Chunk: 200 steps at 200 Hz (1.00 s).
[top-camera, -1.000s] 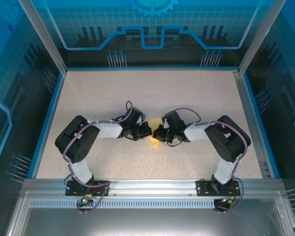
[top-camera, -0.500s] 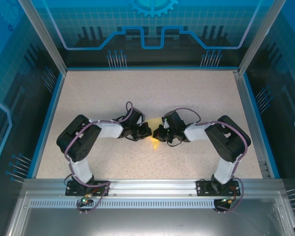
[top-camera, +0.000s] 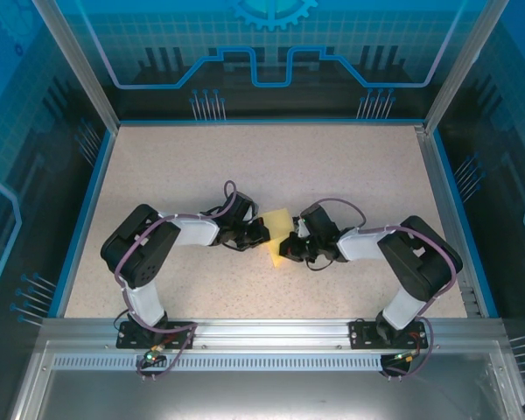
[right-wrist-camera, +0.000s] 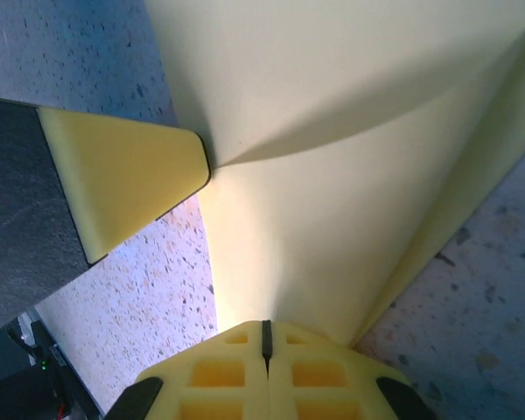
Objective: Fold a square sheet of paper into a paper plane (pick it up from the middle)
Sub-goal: Third fold the triangle at the center of the table.
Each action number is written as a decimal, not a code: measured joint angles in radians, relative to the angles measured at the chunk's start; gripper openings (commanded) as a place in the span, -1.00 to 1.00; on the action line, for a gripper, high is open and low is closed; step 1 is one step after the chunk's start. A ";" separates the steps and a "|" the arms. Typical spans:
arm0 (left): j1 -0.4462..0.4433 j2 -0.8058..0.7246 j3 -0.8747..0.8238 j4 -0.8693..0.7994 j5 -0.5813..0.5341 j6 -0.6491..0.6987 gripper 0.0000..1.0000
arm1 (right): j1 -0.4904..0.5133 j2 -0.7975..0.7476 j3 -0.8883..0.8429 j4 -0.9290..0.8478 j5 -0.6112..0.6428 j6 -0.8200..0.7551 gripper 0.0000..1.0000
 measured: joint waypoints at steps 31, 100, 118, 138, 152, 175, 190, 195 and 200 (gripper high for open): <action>0.000 0.000 0.000 0.000 0.000 0.002 -1.00 | 0.009 0.000 0.000 0.002 -0.008 -0.015 -1.00; 0.000 0.000 0.000 0.001 0.000 0.002 -1.00 | 0.064 -0.014 -0.003 0.015 -0.029 -0.043 -1.00; 0.000 0.000 0.000 0.000 0.000 0.002 -1.00 | 0.072 -0.016 -0.004 0.015 -0.027 -0.043 -1.00; 0.000 0.000 0.000 0.000 0.000 0.002 -1.00 | 0.072 -0.016 -0.014 0.016 -0.023 -0.043 -1.00; 0.000 0.000 0.000 0.001 0.000 0.002 -1.00 | 0.073 -0.013 -0.021 0.015 -0.022 -0.043 -1.00; 0.000 0.000 0.000 0.001 0.000 0.002 -1.00 | 0.077 0.004 -0.022 0.026 -0.023 -0.045 -1.00; 0.000 0.000 0.000 0.001 0.000 0.002 -1.00 | 0.078 0.007 -0.022 0.030 -0.024 -0.051 -1.00; -0.001 0.000 0.000 0.001 0.000 0.002 -1.00 | 0.078 0.007 -0.022 0.030 -0.024 -0.052 -1.00; -0.001 0.000 0.000 0.001 -0.001 0.002 -1.00 | 0.078 0.007 -0.022 0.030 -0.024 -0.054 -1.00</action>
